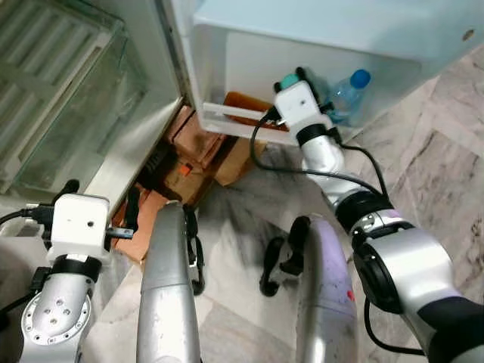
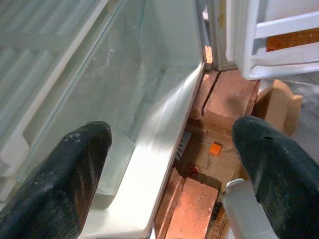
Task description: Restocking fridge
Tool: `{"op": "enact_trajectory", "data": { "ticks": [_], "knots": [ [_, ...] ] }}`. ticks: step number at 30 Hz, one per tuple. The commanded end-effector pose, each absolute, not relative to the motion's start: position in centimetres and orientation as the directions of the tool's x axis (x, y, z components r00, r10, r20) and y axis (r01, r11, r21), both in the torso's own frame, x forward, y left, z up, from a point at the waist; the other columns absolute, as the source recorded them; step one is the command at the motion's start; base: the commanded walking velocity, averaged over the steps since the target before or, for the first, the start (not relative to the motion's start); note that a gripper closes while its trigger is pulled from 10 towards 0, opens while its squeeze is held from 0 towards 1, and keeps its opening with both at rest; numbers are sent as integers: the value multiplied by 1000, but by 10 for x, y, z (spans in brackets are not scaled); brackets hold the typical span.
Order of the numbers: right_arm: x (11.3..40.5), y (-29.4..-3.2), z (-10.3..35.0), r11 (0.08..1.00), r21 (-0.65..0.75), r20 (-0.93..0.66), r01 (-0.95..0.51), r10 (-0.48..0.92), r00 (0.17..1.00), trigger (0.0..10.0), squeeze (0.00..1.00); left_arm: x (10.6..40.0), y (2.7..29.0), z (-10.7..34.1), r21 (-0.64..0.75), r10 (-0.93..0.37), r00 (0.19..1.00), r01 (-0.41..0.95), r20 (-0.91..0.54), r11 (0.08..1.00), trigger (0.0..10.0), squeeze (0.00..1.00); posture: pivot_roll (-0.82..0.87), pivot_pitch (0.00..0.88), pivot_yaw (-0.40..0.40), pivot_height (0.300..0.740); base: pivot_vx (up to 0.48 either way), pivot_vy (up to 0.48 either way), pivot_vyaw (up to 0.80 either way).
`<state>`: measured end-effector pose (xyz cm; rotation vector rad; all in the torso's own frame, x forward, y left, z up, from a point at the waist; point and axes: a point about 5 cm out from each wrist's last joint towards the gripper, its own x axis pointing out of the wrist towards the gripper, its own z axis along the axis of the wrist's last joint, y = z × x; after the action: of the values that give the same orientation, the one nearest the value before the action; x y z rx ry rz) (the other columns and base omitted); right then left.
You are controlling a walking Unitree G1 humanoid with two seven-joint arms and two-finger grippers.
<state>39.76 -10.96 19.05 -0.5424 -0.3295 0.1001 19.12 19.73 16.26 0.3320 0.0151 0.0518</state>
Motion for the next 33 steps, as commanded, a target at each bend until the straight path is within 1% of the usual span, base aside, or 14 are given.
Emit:
{"op": "enact_trajectory", "data": {
  "ticks": [1, 2, 4, 7, 9, 12, 21, 24, 25, 27, 28, 29, 32, 33],
  "knots": [
    [394, -150, 157, 863, -502, 128, 56, 10, 992, 10000, 1000, 189, 199, 154, 329, 63, 997, -46, -41, 943, 10000, 0, 300, 451, -54, 567, 0, 0, 0],
    [394, -151, 157, 874, -483, 123, 57, 3, 992, 10000, 1000, 190, 199, 153, 329, 62, 997, -46, -39, 943, 10000, 0, 300, 451, -54, 567, 0, 0, 0],
    [395, -147, 163, 890, -455, 137, 40, 26, 990, 10000, 1000, 195, 199, 152, 329, 57, 998, -44, -31, 943, 10000, 0, 292, 422, -56, 567, 0, 0, 0],
    [397, -144, 170, 896, -443, 160, 32, 44, 986, 10000, 1000, 201, 198, 151, 327, 51, 998, -42, -20, 944, 10000, 0, 284, 407, -57, 567, 0, 0, 0],
    [399, -143, 175, 900, -435, 176, 35, 48, 983, 10000, 1000, 205, 196, 152, 328, 43, 999, -38, -7, 944, 10000, 0, 275, 386, -57, 567, 0, 0, 0],
    [400, -142, 183, 916, -399, 205, 29, 59, 977, 10000, 1000, 217, 191, 151, 325, 21, 1000, -26, 22, 945, 10000, 0, 253, 339, -61, 567, 0, 0, 0],
    [395, -145, 186, 933, -361, 266, 6, 97, 959, 10000, 1000, 237, 184, 151, 323, -19, 997, -5, 72, 946, 10000, 0, 211, 265, -60, 567, 0, 0, 0],
    [391, -144, 183, 946, -325, 275, -21, 115, 954, 10000, 1000, 244, 183, 149, 322, -26, 996, -2, 83, 947, 10000, 0, 181, 222, -58, 567, 0, 0, 0],
    [384, -140, 176, 958, -280, 280, -68, 149, 948, 10000, 1000, 246, 183, 147, 318, -23, 996, -6, 87, 948, 10000, 0, 173, 211, -58, 567, 0, 0, 0],
    [380, -138, 171, 963, -250, 283, -97, 168, 944, 10000, 1000, 247, 183, 145, 313, -20, 996, -8, 88, 950, 10000, 0, 163, 194, -60, 567, 0, 0, 0],
    [371, -134, 164, 972, -192, 284, -135, 187, 940, 10000, 1000, 248, 183, 143, 300, -9, 997, -16, 81, 954, 10000, 0, 149, 170, -66, 567, 0, 0, 0],
    [365, -131, 161, 974, -164, 287, -158, 201, 937, 10000, 1000, 248, 183, 142, 294, -6, 997, -18, 79, 956, 10000, 0, 145, 165, -68, 567, 0, 0, 0],
    [346, -124, 152, 970, -114, 291, -213, 237, 927, 10000, 1000, 251, 180, 137, 271, -4, 997, -16, 74, 962, 10000, 0, 129, 130, -88, 567, 0, 0, 0],
    [346, -124, 152, 970, -114, 291, -213, 237, 927, 10000, 1000, 251, 180, 137, 271, -4, 997, -16, 74, 962, 10000, 0, 129, 130, -88, 567, 0, 0, 0]
  ]
}}
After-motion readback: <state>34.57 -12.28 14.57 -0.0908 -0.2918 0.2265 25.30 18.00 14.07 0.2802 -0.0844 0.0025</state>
